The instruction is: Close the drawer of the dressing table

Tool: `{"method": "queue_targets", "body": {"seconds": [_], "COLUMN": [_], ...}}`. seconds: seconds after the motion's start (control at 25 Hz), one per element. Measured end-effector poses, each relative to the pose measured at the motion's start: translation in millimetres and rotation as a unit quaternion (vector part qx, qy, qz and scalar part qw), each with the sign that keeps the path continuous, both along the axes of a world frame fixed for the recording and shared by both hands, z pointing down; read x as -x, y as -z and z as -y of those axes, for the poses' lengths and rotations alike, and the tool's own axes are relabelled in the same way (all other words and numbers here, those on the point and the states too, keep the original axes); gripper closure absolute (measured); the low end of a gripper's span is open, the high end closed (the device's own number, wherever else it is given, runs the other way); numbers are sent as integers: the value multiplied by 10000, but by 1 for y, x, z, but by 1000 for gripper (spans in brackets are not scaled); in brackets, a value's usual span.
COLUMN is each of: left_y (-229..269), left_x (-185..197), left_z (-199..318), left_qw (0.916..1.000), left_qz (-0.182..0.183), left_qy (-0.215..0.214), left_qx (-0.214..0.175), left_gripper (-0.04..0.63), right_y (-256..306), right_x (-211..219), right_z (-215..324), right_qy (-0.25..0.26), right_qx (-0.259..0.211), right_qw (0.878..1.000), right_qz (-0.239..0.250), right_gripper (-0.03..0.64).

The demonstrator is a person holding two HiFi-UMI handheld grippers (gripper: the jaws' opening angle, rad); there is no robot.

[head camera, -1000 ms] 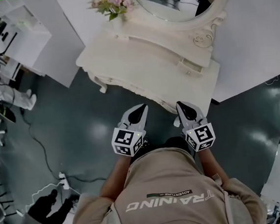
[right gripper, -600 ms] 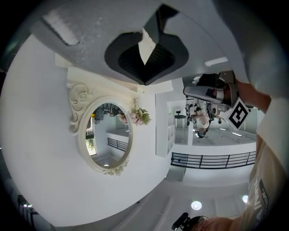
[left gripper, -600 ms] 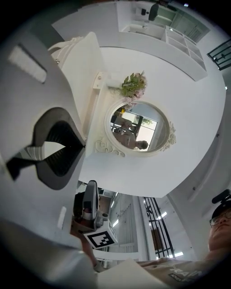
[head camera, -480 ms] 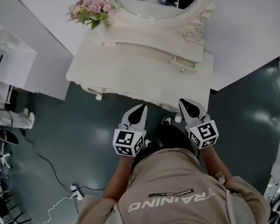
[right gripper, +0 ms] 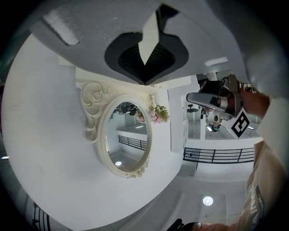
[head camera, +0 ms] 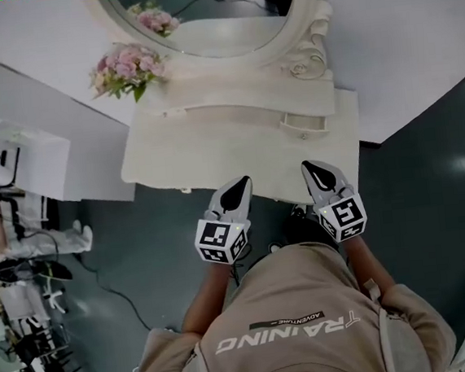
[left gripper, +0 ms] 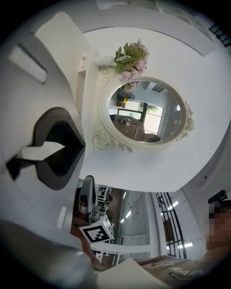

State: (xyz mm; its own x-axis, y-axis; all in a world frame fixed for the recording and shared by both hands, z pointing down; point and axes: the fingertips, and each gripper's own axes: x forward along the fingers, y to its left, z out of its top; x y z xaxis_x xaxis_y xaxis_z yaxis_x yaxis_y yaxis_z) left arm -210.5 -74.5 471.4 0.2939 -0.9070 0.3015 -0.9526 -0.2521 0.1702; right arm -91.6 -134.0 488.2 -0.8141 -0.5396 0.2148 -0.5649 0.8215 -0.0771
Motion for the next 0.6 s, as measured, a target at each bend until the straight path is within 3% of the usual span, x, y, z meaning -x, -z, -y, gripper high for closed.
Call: {"method": "queue_targets", "body": {"seconds": [0.32,0.6], "left_y": [4,-18], "left_x": [-17,-42], "left_z": [77,110], "left_qw": [9992,9971], "left_qz": [160,184], "left_qy": [-358,-704], "left_qx": [66,225], "left_gripper": [578,578], "right_y": [-1,-7], "right_x": [-22,-50], "right_z": [61,88], "right_qy": [-348,-696], "right_qx": [-252,-84], "right_qw": [9988,9974], "right_qz": [-248,-178], "right_gripper": [615,615]}}
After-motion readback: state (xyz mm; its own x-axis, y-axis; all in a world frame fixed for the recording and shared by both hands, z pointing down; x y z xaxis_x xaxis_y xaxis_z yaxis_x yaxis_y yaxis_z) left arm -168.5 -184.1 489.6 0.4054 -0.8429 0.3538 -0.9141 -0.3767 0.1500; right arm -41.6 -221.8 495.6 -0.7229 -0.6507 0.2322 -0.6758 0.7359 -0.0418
